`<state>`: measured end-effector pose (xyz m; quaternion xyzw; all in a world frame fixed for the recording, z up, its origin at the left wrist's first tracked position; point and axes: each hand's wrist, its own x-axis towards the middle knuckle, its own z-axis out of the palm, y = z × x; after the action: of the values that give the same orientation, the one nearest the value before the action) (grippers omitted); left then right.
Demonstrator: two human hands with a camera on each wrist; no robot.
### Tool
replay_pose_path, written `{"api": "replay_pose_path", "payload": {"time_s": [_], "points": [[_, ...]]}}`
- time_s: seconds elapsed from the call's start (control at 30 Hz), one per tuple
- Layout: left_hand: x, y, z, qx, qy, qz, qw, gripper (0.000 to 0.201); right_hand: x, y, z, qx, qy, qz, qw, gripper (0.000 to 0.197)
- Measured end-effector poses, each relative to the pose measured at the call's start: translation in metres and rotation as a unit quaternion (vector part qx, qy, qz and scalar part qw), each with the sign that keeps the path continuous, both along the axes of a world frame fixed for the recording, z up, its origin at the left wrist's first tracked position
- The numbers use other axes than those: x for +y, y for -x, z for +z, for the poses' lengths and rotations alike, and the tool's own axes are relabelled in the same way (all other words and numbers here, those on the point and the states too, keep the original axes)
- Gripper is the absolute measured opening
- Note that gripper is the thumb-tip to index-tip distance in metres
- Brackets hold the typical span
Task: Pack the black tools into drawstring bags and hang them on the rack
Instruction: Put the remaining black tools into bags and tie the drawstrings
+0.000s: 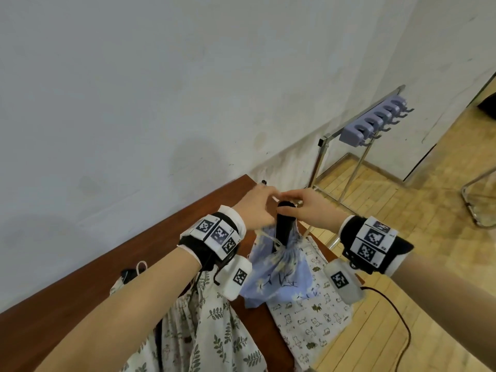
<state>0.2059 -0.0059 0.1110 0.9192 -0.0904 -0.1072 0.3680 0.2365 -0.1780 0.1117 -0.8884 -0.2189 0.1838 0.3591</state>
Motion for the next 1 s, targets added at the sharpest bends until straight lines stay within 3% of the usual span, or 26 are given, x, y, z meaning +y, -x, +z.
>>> {"api": "replay_pose_path", "payload": {"time_s": [0.07, 0.13, 0.2, 0.23, 0.4, 0.57, 0.7, 0.77, 1.0], "points": [[0.011, 0.002, -0.001, 0.011, -0.134, 0.033, 0.990, 0.037, -0.002, -0.004, -0.001, 0.018, 0.010, -0.014, 1.000, 0.026], [0.026, 0.003, -0.002, 0.113, -0.215, 0.017, 0.970, 0.029, -0.003, -0.005, 0.000, 0.032, 0.004, -0.018, 0.999, 0.023], [0.038, 0.005, -0.003, 0.198, -0.153, -0.001, 0.968, 0.039, -0.001, -0.004, 0.000, 0.038, -0.008, -0.020, 0.999, 0.021], [0.040, 0.006, 0.001, 0.202, -0.115, 0.001, 0.973, 0.039, 0.001, -0.002, 0.000, 0.036, -0.010, -0.015, 0.999, 0.020], [0.026, 0.001, 0.057, 0.130, 0.077, 0.064, 0.986, 0.033, 0.016, 0.002, 0.001, 0.047, -0.005, -0.002, 0.999, 0.022], [0.011, -0.002, 0.074, 0.127, 0.218, 0.080, 0.964, 0.032, 0.016, 0.003, 0.014, 0.080, 0.026, 0.001, 0.996, 0.016], [0.017, 0.000, 0.050, 0.124, 0.381, 0.084, 0.913, 0.013, 0.011, 0.003, 0.014, 0.089, 0.033, -0.023, 0.995, 0.024], [0.017, 0.002, 0.039, 0.126, 0.394, 0.050, 0.909, 0.008, 0.014, 0.005, 0.012, 0.114, 0.027, -0.035, 0.992, 0.019], [0.014, 0.006, 0.027, 0.144, 0.356, 0.001, 0.923, 0.048, 0.004, 0.003, 0.042, 0.186, -0.151, -0.100, 0.966, 0.017]]}}
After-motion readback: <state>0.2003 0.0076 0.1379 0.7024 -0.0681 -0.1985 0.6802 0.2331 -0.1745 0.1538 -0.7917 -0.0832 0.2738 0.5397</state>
